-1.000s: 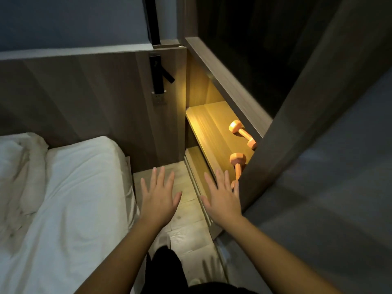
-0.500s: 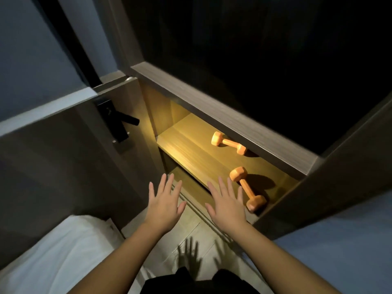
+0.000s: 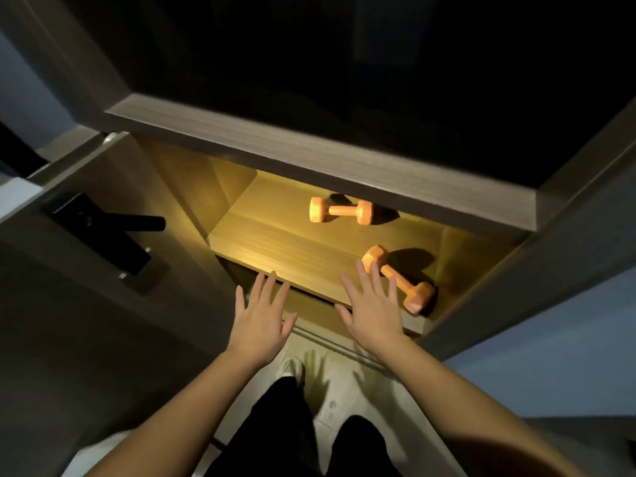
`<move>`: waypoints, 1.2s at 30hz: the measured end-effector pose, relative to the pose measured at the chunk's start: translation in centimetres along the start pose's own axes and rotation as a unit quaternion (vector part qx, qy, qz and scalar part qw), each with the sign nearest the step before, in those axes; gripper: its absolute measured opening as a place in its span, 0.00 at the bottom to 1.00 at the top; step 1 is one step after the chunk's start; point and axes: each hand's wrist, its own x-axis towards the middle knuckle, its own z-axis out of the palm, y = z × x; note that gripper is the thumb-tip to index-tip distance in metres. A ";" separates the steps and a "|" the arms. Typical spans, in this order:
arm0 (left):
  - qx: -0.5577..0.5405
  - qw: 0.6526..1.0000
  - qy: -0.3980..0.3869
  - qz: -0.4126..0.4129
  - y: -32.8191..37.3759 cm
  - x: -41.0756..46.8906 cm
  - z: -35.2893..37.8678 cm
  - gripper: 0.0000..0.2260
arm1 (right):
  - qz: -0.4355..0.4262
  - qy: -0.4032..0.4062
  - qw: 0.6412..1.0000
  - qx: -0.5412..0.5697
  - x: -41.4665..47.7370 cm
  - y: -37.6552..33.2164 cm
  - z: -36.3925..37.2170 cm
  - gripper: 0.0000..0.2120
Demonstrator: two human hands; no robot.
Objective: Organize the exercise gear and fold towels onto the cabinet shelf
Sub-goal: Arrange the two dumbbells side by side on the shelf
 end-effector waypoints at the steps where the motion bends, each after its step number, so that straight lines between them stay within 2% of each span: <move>1: 0.007 1.000 0.001 0.014 -0.8 1.0 0.9 0.28 | 0.013 0.004 1.000 0.002 0.6 -0.3 1.1 0.31; 8: 0.041 0.994 0.036 0.092 -5.3 4.6 10.2 0.28 | 0.090 0.017 0.996 -0.004 1.1 -2.6 11.3 0.31; 16: 0.059 0.978 0.121 0.159 -8.4 1.9 19.1 0.29 | 0.150 0.114 0.981 -0.038 -4.4 -5.9 19.2 0.31; 25: 0.060 0.963 0.165 0.205 -8.4 1.9 18.1 0.28 | 0.185 0.167 0.968 -0.042 -5.8 -7.9 17.1 0.31; 29: 0.084 0.957 0.178 0.211 -7.5 6.5 16.7 0.27 | 0.194 0.162 0.965 -0.061 -1.8 -5.5 15.6 0.31; 36: 0.103 0.956 0.138 0.238 -4.5 16.9 16.8 0.27 | 0.221 0.122 0.966 -0.049 8.2 -0.2 15.2 0.32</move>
